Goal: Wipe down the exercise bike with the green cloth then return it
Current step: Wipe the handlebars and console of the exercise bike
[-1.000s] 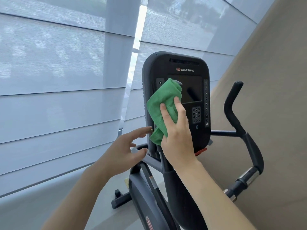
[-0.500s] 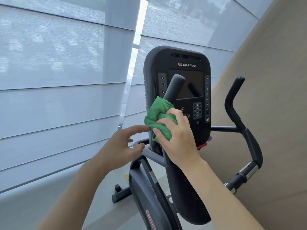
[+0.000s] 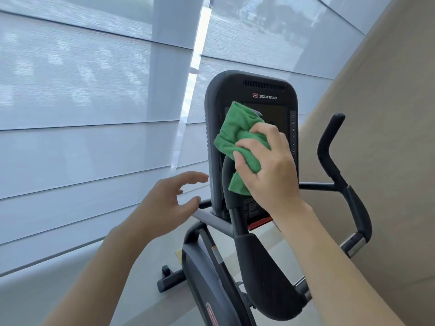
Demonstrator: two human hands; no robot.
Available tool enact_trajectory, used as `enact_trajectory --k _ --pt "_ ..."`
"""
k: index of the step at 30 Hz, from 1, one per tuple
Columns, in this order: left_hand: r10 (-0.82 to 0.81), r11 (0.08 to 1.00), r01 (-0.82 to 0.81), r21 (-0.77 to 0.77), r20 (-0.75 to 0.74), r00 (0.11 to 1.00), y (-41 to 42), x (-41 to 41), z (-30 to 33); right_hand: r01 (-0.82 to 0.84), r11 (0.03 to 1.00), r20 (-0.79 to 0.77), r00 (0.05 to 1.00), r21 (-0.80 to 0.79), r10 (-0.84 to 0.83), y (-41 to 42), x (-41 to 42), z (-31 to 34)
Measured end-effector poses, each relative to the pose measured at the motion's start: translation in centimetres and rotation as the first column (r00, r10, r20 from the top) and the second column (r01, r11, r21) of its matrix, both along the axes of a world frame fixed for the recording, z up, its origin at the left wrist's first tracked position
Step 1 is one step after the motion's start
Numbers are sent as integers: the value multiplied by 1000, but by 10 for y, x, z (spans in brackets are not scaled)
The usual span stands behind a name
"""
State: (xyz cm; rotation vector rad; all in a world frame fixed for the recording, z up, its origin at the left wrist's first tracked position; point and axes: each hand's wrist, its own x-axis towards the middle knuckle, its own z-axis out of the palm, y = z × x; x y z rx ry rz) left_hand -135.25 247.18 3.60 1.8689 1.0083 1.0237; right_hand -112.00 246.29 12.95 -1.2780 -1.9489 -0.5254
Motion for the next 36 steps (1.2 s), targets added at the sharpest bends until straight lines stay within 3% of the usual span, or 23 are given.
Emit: enact_trajectory --k 5,12,16,22,25,29,36 --pt "23 1000 -23 4 -1 1000 3 6 1 150 985 67 987 -81 -144 21 -12 -12" --pt "48 999 -47 20 -63 997 5 12 2 141 952 193 977 -272 -90 5 -22 -40" --pt "54 997 -51 55 -60 997 1 7 2 59 910 110 994 -411 -15 -11 -14 -41" --pt "85 993 -82 85 -44 995 -1 6 9 -211 785 -258 964 -582 68 -34 24 -37" --pt "75 988 -66 142 -58 995 -1 11 18 -269 839 -388 918 -472 76 -36 39 -24" --pt "72 968 -31 250 -159 985 4 25 34 -173 958 -434 899 -231 58 -23 57 1" --pt "163 905 -13 425 -318 934 21 43 79 -222 974 -465 868 -45 176 14 52 14"
